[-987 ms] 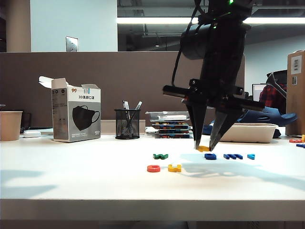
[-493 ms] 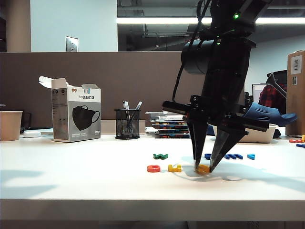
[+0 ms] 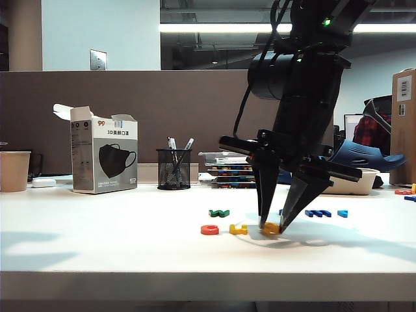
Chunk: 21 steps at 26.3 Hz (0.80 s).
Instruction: Select the appropriate letters from the row of letter magnets placed on the table to arrange into the word "cup".
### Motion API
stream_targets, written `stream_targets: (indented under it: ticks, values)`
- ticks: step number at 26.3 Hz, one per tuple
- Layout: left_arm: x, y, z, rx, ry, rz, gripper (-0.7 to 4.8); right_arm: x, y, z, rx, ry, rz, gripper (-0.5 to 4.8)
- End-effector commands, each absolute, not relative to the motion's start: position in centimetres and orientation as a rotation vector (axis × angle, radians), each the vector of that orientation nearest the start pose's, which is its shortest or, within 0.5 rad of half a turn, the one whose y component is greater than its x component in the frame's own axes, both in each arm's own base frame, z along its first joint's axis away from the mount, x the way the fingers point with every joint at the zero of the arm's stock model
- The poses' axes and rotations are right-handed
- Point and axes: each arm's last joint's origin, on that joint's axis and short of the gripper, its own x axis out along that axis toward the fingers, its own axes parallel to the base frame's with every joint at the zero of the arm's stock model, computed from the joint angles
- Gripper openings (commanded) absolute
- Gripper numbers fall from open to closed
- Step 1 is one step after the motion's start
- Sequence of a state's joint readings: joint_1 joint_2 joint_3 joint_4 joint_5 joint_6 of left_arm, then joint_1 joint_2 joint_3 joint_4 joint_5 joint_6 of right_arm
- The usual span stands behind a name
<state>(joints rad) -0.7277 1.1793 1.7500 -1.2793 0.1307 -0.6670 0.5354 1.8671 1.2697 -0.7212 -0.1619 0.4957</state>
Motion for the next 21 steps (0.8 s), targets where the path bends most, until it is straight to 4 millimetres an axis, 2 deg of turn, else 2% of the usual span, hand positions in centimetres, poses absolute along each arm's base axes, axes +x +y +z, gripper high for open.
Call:
stream_targets:
  ticks: [1,21]
  values:
    - [12.1,-11.32,46.89,-0.386,0.923,-0.559,-0.05,30.4,18.6,16.86,0.148,1.438,0.235,1.03]
    - [12.1,-11.31,46.88,-0.386,0.924,-0.558,-0.05,30.36,18.56,16.84,0.147,1.444,0.232,1.06]
